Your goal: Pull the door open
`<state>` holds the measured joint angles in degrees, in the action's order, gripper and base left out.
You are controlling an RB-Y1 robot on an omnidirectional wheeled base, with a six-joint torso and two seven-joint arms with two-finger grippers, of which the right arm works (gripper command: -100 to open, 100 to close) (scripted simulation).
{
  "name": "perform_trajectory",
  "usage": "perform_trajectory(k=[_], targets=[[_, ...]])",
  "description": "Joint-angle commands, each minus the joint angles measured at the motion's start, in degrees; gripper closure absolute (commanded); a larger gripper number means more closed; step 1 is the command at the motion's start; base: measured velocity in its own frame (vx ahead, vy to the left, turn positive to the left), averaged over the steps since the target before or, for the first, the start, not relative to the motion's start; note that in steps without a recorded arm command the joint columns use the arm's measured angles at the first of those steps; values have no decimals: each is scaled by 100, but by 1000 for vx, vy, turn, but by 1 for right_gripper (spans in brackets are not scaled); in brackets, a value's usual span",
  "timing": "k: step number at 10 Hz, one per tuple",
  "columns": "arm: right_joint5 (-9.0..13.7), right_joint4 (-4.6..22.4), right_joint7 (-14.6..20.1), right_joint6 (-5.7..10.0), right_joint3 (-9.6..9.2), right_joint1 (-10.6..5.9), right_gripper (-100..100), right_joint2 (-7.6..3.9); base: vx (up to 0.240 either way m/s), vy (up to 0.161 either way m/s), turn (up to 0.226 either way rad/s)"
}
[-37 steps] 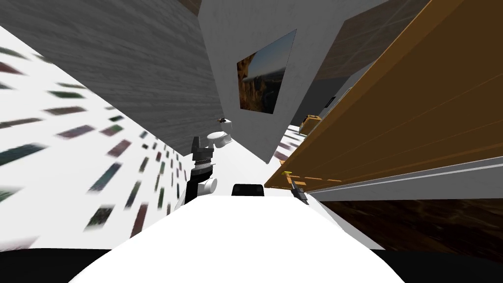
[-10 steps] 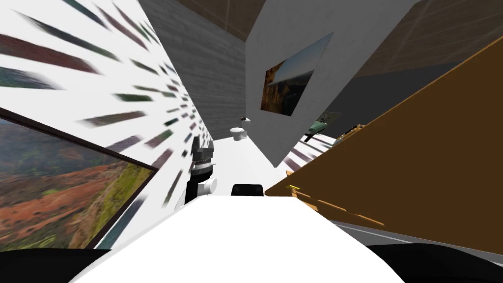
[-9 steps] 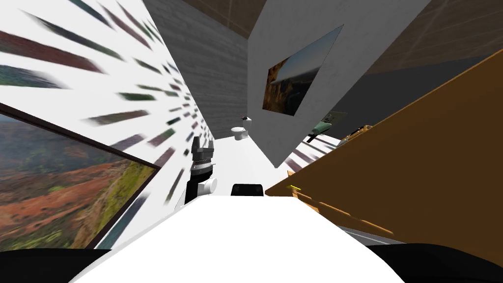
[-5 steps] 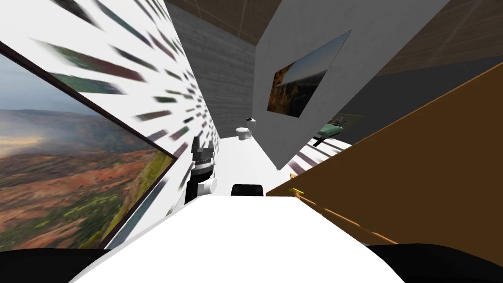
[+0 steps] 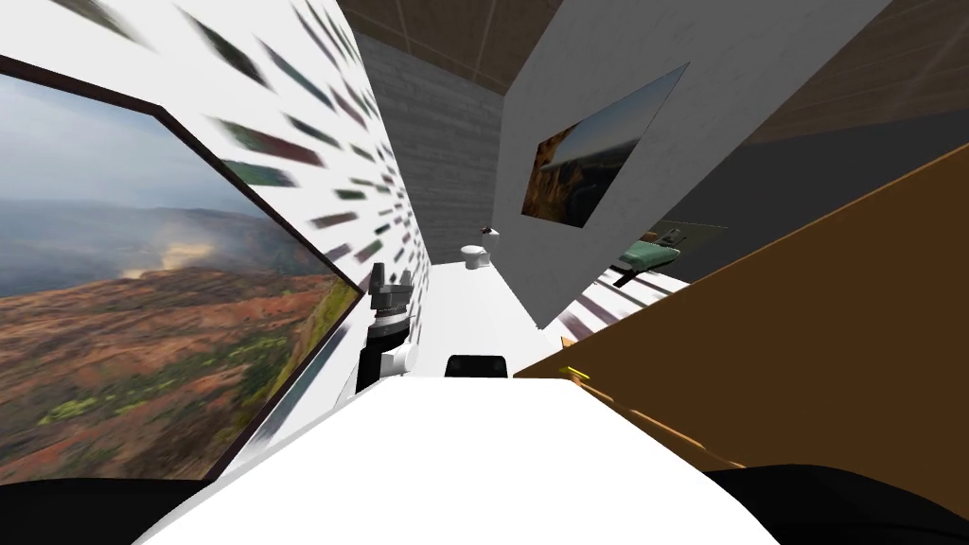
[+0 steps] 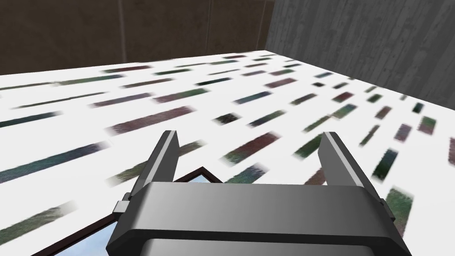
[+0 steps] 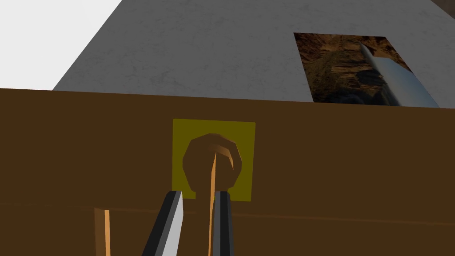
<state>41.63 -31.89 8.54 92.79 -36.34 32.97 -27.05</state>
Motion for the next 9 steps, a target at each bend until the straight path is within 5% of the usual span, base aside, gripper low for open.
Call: perform_trajectory(k=[1,3,9], targets=[[-28,160,42,18,-78,-50,100,131,-51,-3,45],[58,210,-21,196,-104,29,100,234,-209,-12,215],[168,272,-107,526,-137,129,100,366,-185,-2,58]])
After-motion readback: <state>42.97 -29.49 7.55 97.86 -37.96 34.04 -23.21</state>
